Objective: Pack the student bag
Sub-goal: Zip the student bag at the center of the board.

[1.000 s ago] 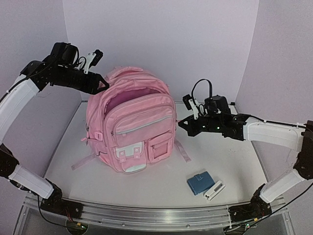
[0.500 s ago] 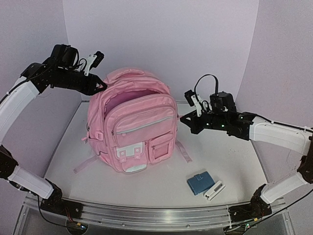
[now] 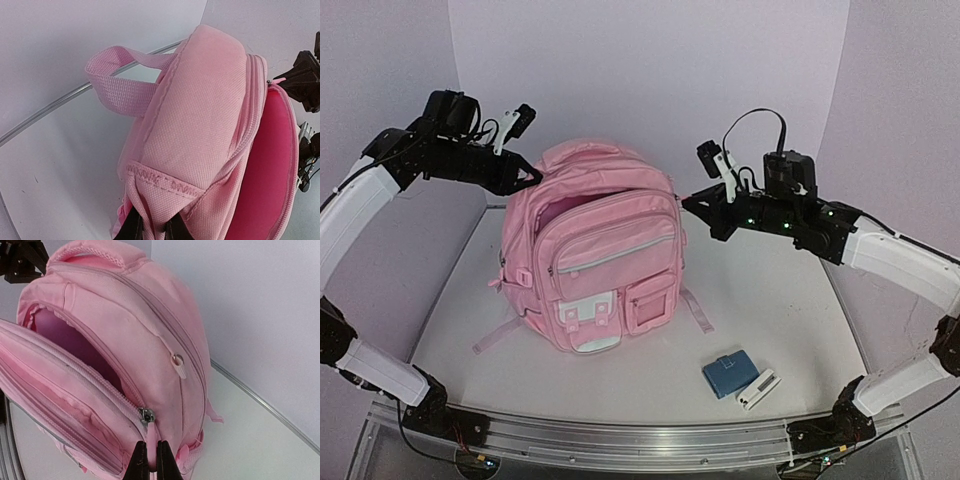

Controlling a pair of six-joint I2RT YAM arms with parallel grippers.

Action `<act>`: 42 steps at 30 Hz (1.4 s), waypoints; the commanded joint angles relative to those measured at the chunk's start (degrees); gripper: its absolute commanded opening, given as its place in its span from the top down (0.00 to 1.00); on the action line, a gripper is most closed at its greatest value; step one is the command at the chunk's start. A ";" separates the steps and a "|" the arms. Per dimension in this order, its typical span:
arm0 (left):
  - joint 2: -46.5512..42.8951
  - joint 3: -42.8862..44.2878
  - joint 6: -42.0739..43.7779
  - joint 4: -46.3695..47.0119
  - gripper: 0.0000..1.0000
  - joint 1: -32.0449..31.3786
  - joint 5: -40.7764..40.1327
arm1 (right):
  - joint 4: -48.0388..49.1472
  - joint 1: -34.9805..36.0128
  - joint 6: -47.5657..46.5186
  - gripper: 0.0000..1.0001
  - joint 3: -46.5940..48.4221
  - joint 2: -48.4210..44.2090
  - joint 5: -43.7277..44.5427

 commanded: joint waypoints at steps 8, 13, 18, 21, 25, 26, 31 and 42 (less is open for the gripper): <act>0.80 3.70 0.23 1.65 0.97 0.01 3.45 | 7.51 6.88 -3.63 1.00 11.43 3.08 -1.34; 1.36 4.17 0.06 1.88 0.97 0.00 3.87 | 7.53 9.75 -4.94 1.00 13.57 6.05 0.09; 1.74 4.31 0.02 2.21 0.98 0.01 4.07 | 7.56 12.30 -6.02 1.00 16.21 8.90 1.87; 1.29 4.11 0.14 2.10 0.98 -0.03 3.08 | 8.72 12.72 -5.24 1.00 16.68 9.63 4.03; -0.73 3.18 0.69 2.00 0.98 0.02 -1.32 | 10.68 12.78 -2.68 0.98 15.31 8.94 6.64; -1.35 2.93 0.82 2.02 0.98 0.00 -1.92 | 11.14 12.78 -1.91 0.94 14.86 8.64 7.32; -3.22 1.66 0.89 1.58 0.94 0.01 -2.38 | 12.62 12.77 8.82 0.42 10.05 5.97 14.11; -3.35 0.18 0.60 1.41 0.93 0.00 -2.68 | 11.64 11.06 38.25 0.19 -1.29 -2.06 24.66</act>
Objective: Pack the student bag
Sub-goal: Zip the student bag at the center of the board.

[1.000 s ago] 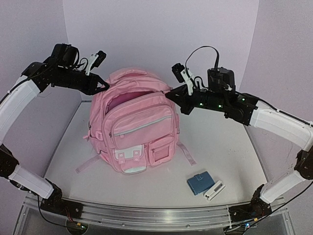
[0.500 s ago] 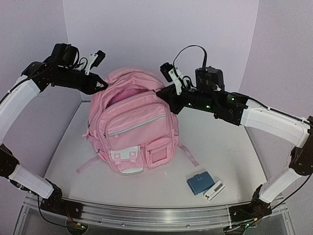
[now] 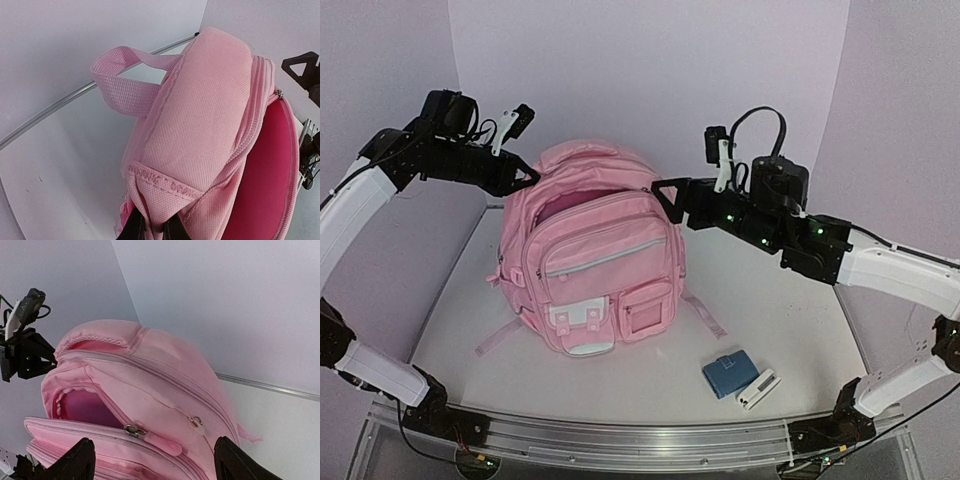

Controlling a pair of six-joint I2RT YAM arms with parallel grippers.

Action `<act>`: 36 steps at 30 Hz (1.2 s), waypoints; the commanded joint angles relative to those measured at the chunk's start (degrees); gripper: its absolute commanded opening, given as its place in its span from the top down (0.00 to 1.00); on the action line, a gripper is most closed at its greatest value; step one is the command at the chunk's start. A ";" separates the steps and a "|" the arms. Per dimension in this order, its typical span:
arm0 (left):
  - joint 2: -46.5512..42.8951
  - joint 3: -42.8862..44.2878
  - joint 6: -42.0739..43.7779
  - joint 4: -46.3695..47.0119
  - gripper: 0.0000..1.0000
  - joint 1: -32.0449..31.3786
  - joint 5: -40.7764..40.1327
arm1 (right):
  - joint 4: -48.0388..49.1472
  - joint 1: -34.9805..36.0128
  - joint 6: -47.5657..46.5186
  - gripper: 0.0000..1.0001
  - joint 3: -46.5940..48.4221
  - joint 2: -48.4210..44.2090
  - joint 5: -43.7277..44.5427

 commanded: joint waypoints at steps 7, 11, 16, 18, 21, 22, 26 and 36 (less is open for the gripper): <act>-2.18 -0.38 -0.35 2.66 0.93 0.16 -0.64 | 1.69 -6.62 29.00 0.35 -2.70 -1.26 -14.64; -2.05 -0.69 -0.32 2.87 0.93 0.21 -0.53 | 3.03 -6.63 32.93 0.41 -2.34 -1.62 -16.82; -1.99 -0.91 -0.40 3.03 0.93 0.20 -0.09 | 3.09 -6.62 37.99 0.48 -1.91 -0.14 -17.49; -2.12 -0.91 -0.40 3.01 0.93 0.20 0.02 | 3.12 -6.59 39.18 0.50 -1.95 1.01 -17.74; -2.45 -0.92 -0.36 2.85 0.93 0.25 -0.02 | 3.43 -6.64 39.54 0.52 -1.13 2.79 -18.34; -2.56 -0.91 -0.34 2.78 0.93 0.22 -0.02 | 3.56 -6.62 39.54 0.53 -0.75 3.25 -18.25; -3.22 -1.24 -0.32 2.68 0.93 0.21 0.06 | 4.40 -6.64 39.40 0.56 0.54 4.89 -18.00; -3.56 -1.69 -0.20 2.78 0.93 0.20 0.44 | 7.63 -6.56 40.08 0.63 2.52 6.76 -17.31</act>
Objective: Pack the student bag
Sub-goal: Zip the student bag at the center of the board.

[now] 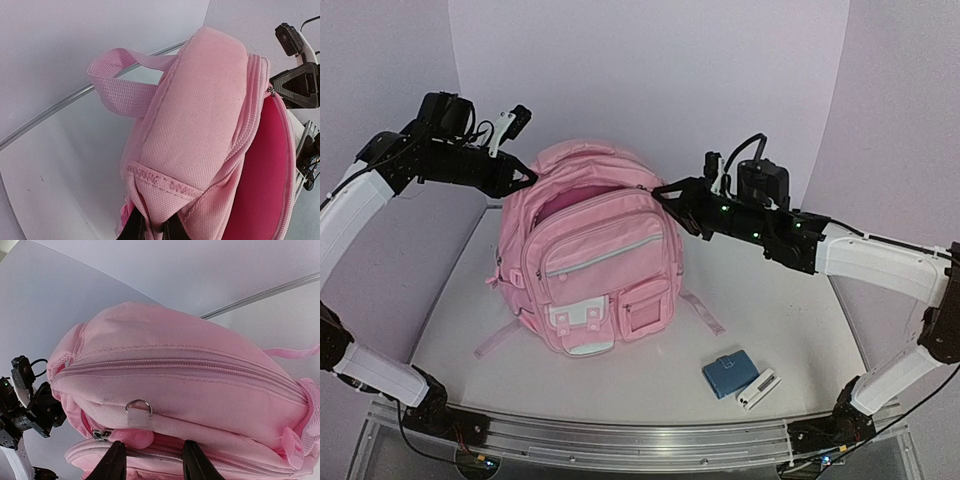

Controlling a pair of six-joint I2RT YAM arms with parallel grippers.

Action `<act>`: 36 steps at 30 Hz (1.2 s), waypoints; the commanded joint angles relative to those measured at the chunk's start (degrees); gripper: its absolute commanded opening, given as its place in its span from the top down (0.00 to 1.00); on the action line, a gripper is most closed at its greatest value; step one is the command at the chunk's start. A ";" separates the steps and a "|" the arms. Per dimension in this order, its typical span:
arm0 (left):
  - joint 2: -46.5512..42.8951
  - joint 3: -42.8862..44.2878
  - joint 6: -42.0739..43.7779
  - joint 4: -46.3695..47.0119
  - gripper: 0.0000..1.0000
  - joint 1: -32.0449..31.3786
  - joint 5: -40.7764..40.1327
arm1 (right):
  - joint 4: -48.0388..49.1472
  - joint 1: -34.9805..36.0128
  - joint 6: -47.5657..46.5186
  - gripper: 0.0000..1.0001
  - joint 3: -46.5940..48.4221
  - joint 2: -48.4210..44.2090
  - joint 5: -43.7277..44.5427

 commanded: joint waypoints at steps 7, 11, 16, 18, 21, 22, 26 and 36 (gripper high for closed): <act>-2.49 -0.55 -0.03 2.07 0.93 0.17 0.33 | 10.53 0.34 5.07 0.69 1.26 0.53 -1.26; -2.30 -0.65 0.04 2.20 0.93 0.19 0.41 | 12.60 0.33 6.71 0.69 1.05 1.24 -2.58; -2.13 -0.61 0.14 2.19 0.93 0.18 0.59 | 12.74 0.47 7.33 0.68 1.62 2.99 -3.19; -2.17 -0.63 0.14 2.16 0.93 0.17 0.51 | 12.78 0.49 7.52 0.68 1.65 3.40 -3.20; -2.20 -0.56 0.23 1.95 0.93 0.18 0.42 | 12.80 0.53 7.81 0.70 1.79 3.71 -3.08; -2.28 -0.54 0.23 1.90 0.93 0.18 0.32 | 12.80 0.55 7.68 0.71 1.87 3.73 -2.81; -2.49 -0.70 0.22 1.87 0.93 0.14 0.24 | 12.80 0.76 7.34 0.77 2.73 4.18 -1.36; -2.13 -0.90 -1.86 2.34 0.94 0.20 -0.03 | 12.97 5.16 2.21 1.00 6.48 4.30 6.68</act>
